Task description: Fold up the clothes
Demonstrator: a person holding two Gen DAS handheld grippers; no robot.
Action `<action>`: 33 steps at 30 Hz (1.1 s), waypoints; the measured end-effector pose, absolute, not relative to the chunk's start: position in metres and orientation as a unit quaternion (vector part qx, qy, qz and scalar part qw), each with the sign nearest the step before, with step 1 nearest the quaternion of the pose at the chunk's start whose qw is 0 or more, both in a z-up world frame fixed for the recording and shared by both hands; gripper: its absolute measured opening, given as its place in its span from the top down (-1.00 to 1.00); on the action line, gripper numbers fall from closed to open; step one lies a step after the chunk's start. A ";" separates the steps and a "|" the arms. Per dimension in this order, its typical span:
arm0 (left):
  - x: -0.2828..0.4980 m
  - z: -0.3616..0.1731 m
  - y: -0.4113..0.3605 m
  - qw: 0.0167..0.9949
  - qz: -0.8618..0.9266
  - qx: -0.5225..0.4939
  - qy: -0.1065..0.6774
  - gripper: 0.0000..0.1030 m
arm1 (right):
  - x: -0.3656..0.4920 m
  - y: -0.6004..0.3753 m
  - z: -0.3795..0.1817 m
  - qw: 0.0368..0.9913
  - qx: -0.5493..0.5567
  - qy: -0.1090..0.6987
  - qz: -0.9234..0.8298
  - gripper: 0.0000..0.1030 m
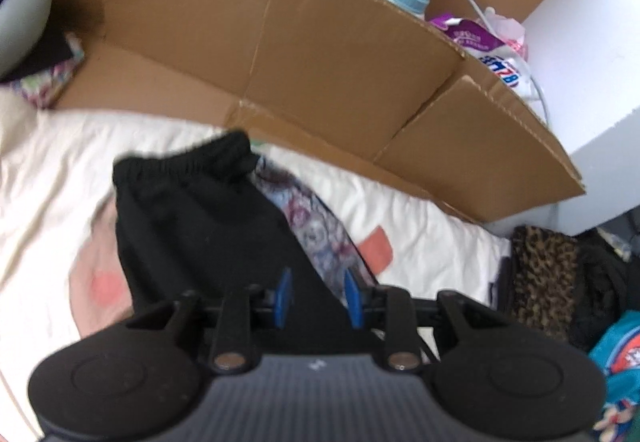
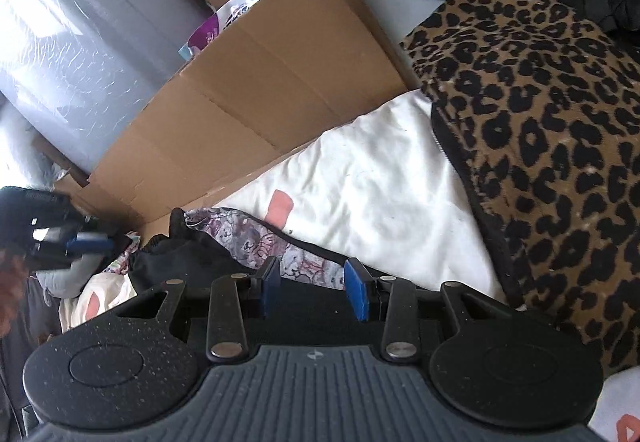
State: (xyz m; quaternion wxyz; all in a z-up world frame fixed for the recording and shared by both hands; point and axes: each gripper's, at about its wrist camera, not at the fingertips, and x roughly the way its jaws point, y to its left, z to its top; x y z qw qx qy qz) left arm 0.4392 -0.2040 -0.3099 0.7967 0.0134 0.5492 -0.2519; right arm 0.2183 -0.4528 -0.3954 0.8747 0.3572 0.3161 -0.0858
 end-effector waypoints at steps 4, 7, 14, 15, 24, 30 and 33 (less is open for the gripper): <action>0.449 -0.308 -0.220 0.802 -0.254 0.009 0.541 0.41 | 0.227 -0.451 -0.395 0.869 0.370 0.323 -0.068 0.17; 0.457 -0.317 -0.233 0.798 -0.254 0.006 0.546 0.41 | 0.236 -0.445 -0.394 0.871 0.361 0.329 -0.056 0.17; 0.471 -0.353 -0.256 0.803 -0.228 0.029 0.549 0.41 | 0.268 -0.436 -0.401 0.874 0.332 0.352 -0.043 0.17; 0.473 -0.358 -0.258 0.804 -0.226 0.032 0.549 0.41 | 0.272 -0.435 -0.402 0.875 0.326 0.355 -0.042 0.17; 0.483 -0.394 -0.256 0.797 -0.218 0.040 0.562 0.41 | 0.307 -0.425 -0.418 0.874 0.296 0.384 -0.031 0.17; 0.492 -0.412 -0.244 0.792 -0.203 0.028 0.575 0.40 | 0.327 -0.413 -0.427 0.873 0.278 0.400 -0.026 0.17; 0.493 -0.418 -0.241 0.791 -0.201 0.023 0.578 0.38 | 0.336 -0.409 -0.430 0.873 0.268 0.406 -0.023 0.17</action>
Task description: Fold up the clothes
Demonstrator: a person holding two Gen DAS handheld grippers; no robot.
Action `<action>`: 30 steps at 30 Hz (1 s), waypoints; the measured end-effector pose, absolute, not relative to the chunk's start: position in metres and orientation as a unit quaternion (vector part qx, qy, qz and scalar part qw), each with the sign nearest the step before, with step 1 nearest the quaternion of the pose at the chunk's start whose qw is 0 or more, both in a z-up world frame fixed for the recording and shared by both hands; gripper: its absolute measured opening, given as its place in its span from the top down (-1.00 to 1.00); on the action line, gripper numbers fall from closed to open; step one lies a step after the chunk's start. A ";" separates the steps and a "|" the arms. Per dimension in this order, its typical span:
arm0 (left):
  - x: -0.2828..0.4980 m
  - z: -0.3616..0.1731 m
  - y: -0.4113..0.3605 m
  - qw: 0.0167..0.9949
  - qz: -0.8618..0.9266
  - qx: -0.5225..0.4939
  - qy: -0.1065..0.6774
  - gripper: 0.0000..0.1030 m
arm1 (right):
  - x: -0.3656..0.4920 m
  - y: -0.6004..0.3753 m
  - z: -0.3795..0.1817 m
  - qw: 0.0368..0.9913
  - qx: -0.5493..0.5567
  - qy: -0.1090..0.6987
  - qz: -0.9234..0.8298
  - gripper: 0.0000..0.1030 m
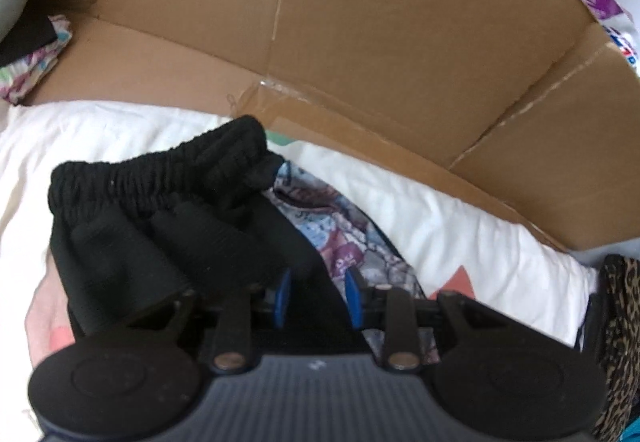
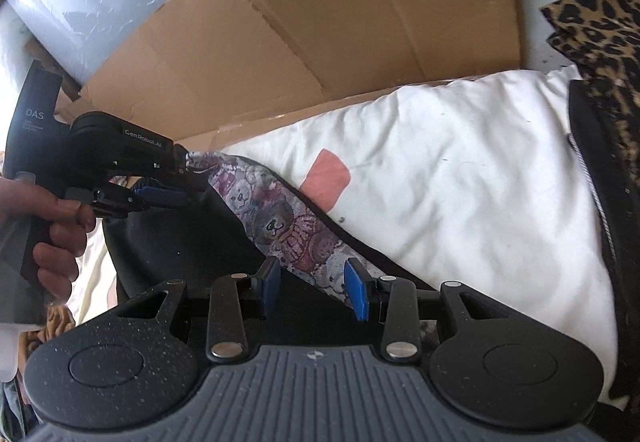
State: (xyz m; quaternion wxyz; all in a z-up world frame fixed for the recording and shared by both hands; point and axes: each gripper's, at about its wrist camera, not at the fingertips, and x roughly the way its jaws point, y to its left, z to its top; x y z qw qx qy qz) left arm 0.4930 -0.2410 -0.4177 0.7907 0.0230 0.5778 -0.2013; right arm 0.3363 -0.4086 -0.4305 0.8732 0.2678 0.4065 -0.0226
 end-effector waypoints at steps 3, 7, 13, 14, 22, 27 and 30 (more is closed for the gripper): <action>0.491 -0.423 -0.238 0.789 -0.195 0.025 0.582 0.38 | 0.345 -0.404 -0.435 0.874 0.254 0.415 -0.020 0.17; 0.490 -0.428 -0.231 0.789 -0.186 0.027 0.585 0.22 | 0.350 -0.398 -0.444 0.871 0.239 0.429 -0.022 0.17; 0.487 -0.436 -0.220 0.786 -0.164 0.023 0.596 0.10 | 0.349 -0.390 -0.458 0.867 0.212 0.451 -0.016 0.17; 0.487 -0.438 -0.219 0.785 -0.163 0.023 0.597 0.09 | 0.349 -0.389 -0.460 0.867 0.206 0.454 -0.015 0.18; 0.486 -0.444 -0.214 0.783 -0.164 0.009 0.599 0.15 | 0.340 -0.383 -0.467 0.877 0.157 0.454 0.007 0.19; 0.484 -0.447 -0.204 0.787 -0.161 -0.017 0.595 0.44 | 0.332 -0.378 -0.469 0.886 0.115 0.448 0.032 0.28; 0.481 -0.445 -0.198 0.786 -0.162 -0.035 0.595 0.64 | 0.327 -0.378 -0.471 0.891 0.099 0.442 0.038 0.43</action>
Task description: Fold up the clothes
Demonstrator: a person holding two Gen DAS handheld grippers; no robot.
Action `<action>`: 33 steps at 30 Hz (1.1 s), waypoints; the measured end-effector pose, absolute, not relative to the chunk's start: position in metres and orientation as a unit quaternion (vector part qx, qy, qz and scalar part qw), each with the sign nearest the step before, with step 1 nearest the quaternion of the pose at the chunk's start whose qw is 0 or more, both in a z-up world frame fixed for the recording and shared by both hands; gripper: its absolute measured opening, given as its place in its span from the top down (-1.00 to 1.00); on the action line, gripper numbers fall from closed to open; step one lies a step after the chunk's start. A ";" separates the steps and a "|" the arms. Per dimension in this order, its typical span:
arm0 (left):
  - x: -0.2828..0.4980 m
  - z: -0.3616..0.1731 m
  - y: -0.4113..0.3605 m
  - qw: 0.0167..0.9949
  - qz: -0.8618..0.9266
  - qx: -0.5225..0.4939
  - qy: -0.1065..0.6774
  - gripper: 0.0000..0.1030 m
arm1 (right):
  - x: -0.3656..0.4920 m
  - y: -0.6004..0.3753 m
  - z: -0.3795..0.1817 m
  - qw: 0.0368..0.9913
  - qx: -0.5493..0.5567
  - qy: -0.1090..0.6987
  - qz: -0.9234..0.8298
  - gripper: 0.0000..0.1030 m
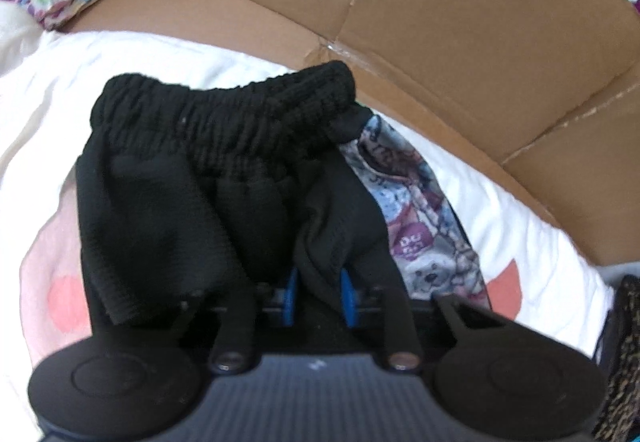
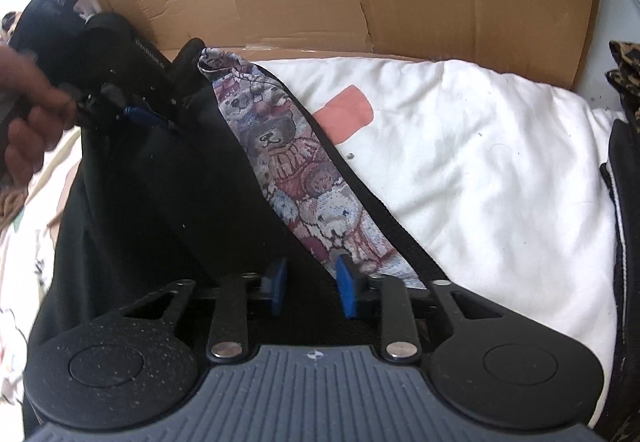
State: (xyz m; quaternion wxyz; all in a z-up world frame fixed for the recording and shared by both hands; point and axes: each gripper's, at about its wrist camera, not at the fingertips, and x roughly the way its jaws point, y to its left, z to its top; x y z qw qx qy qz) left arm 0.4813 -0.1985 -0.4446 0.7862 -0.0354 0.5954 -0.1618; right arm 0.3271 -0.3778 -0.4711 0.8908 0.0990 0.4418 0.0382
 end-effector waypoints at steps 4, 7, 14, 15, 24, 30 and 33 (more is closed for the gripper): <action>0.472 -0.437 -0.191 0.789 -0.168 -0.050 0.589 0.73 | 0.321 -0.379 -0.472 0.894 0.097 0.435 0.041 0.50; 0.465 -0.433 -0.186 0.790 -0.175 -0.052 0.585 0.73 | 0.317 -0.380 -0.472 0.897 0.103 0.428 0.041 0.51; 0.459 -0.437 -0.179 0.786 -0.181 -0.040 0.590 0.73 | 0.308 -0.378 -0.473 0.900 0.106 0.419 0.049 0.63; 0.459 -0.436 -0.179 0.786 -0.181 -0.040 0.590 0.77 | 0.307 -0.378 -0.473 0.901 0.105 0.418 0.050 0.74; 0.456 -0.412 -0.193 0.798 -0.204 -0.027 0.566 0.99 | 0.298 -0.381 -0.462 0.911 0.112 0.396 0.038 0.97; 0.464 -0.387 -0.202 0.809 -0.228 -0.037 0.541 0.99 | 0.293 -0.381 -0.448 0.922 0.112 0.370 0.024 0.97; 0.464 -0.377 -0.201 0.813 -0.241 -0.048 0.528 1.00 | 0.293 -0.383 -0.444 0.924 0.116 0.363 0.016 0.97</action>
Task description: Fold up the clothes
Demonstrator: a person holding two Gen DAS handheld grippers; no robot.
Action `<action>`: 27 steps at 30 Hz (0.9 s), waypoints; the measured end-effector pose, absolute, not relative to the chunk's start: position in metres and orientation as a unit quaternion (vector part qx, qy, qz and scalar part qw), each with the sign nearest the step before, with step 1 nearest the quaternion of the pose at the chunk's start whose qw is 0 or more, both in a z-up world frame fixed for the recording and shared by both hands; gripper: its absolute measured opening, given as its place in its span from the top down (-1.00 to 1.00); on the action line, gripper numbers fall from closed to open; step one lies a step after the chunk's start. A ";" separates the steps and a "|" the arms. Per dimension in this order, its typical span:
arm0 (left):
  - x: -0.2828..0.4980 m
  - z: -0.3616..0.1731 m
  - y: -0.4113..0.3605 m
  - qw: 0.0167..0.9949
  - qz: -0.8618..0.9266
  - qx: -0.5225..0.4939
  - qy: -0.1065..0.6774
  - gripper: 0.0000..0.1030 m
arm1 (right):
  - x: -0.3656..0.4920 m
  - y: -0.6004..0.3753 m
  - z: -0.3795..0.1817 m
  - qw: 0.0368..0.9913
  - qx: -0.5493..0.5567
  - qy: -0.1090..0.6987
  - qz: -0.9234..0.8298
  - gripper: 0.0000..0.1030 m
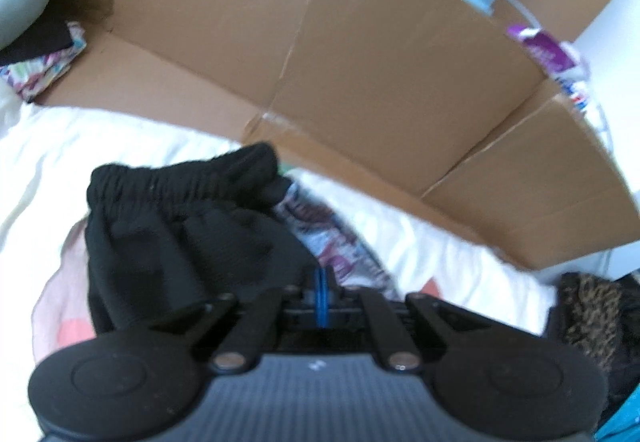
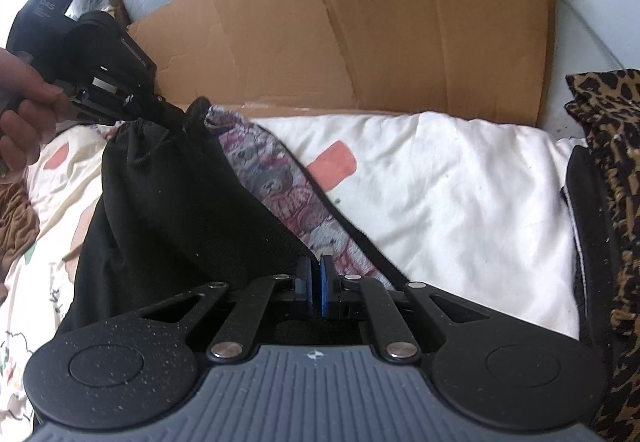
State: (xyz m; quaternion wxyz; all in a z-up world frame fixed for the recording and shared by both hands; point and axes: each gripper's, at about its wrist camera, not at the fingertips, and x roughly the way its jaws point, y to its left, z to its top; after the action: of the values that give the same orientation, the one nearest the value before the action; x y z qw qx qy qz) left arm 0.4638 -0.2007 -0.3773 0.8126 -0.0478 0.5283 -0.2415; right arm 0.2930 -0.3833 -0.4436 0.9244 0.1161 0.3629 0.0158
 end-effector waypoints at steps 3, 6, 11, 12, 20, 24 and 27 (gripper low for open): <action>0.466 -0.374 -0.208 0.816 -0.253 -0.048 0.517 1.00 | 0.293 -0.388 -0.442 0.926 0.124 0.357 0.006 0.97; 0.466 -0.371 -0.215 0.822 -0.256 -0.041 0.508 1.00 | 0.294 -0.392 -0.441 0.926 0.130 0.354 -0.001 0.97; 0.468 -0.374 -0.228 0.823 -0.258 -0.049 0.503 1.00 | 0.299 -0.398 -0.444 0.924 0.137 0.358 -0.012 0.97; 0.469 -0.376 -0.231 0.823 -0.258 -0.049 0.503 1.00 | 0.300 -0.399 -0.444 0.923 0.138 0.359 -0.014 0.97; 0.477 -0.391 -0.248 0.821 -0.259 -0.050 0.506 1.00 | 0.313 -0.408 -0.455 0.915 0.147 0.374 -0.032 0.98; 0.485 -0.400 -0.256 0.818 -0.262 -0.037 0.511 1.00 | 0.320 -0.412 -0.461 0.909 0.161 0.383 -0.035 0.98; 0.491 -0.413 -0.262 0.815 -0.263 -0.032 0.515 1.00 | 0.326 -0.414 -0.467 0.904 0.168 0.392 -0.033 0.98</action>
State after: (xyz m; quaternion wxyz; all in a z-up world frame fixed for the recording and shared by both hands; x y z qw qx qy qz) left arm 0.4909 -0.2617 -0.4132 0.8155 -0.0320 0.5146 -0.2630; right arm 0.3264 -0.4139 -0.4674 0.9037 0.1681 0.3923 -0.0331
